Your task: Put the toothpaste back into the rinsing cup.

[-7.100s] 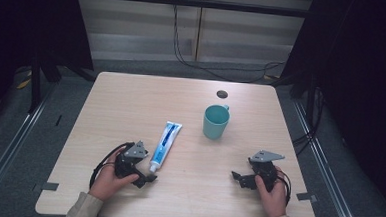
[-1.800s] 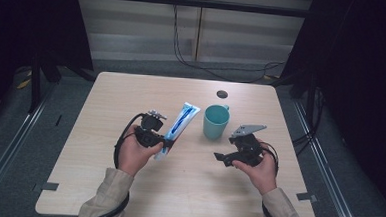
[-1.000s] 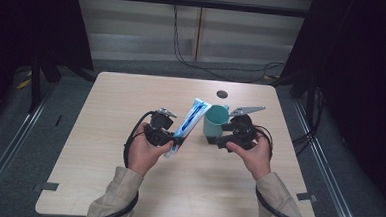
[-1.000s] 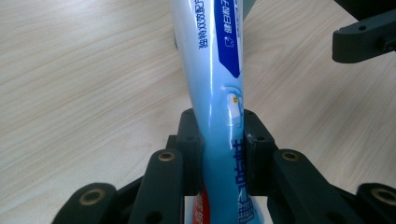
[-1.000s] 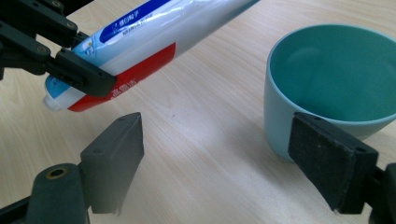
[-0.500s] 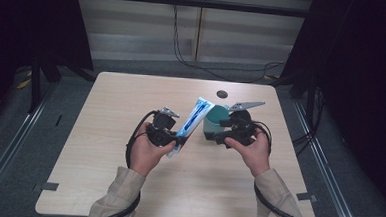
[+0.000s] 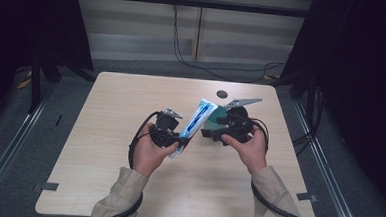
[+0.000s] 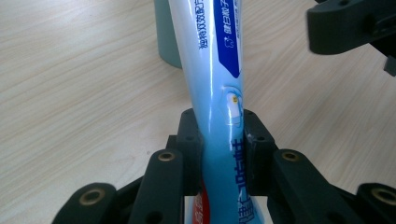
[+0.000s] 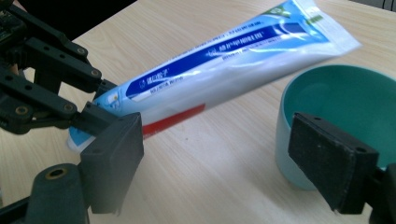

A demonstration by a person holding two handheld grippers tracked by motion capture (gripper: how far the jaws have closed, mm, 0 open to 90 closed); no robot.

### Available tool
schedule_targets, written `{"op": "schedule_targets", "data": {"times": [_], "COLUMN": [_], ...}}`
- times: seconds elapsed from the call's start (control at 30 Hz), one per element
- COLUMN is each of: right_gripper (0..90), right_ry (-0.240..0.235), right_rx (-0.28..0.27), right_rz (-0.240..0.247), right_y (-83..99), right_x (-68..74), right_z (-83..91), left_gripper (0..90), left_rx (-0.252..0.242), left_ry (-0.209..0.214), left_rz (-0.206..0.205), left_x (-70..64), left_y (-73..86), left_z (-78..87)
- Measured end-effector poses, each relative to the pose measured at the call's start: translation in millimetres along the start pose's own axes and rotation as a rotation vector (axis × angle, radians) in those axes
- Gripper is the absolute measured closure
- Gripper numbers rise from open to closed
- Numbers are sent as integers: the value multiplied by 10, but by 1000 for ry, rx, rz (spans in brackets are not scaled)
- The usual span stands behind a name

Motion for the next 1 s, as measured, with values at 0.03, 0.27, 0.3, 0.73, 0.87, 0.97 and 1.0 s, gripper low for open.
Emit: {"op": "schedule_targets", "data": {"times": [0.03,0.27,0.3,0.73,0.87,0.97,1.0], "right_gripper": [178,178,178,162,167,213,283], "right_ry": [0,-14,-14,-33,-33,-24,-17], "right_rx": [0,-6,-6,-5,-16,-33,-65], "right_rz": [0,-53,-53,-134,-180,-188,-203], "right_y": [0,-23,-23,-45,-48,-52,-51], "right_x": [0,-11,-11,-49,-76,-83,-101], "right_z": [0,-107,-107,-186,-195,-190,-167], "left_gripper": [732,732,732,729,727,727,726], "left_rx": [0,3,3,-32,-38,-40,-35], "left_ry": [0,10,10,45,59,72,77], "left_rz": [0,-4,-4,-29,-31,-21,-26], "left_x": [0,-29,-29,-129,-169,-190,-201], "left_y": [0,24,24,45,52,58,56], "left_z": [0,-12,-12,-76,-105,-129,-131]}}
Point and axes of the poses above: each handheld gripper's, and its own axes: z roughly backward along the jaws, y roughly out of its underside, x roughly to its left, the point moved 3 cm from there along -z, roughly forward along the jaws, and after that the axes turned 8 degrees about -x, right-handed, at the moved point
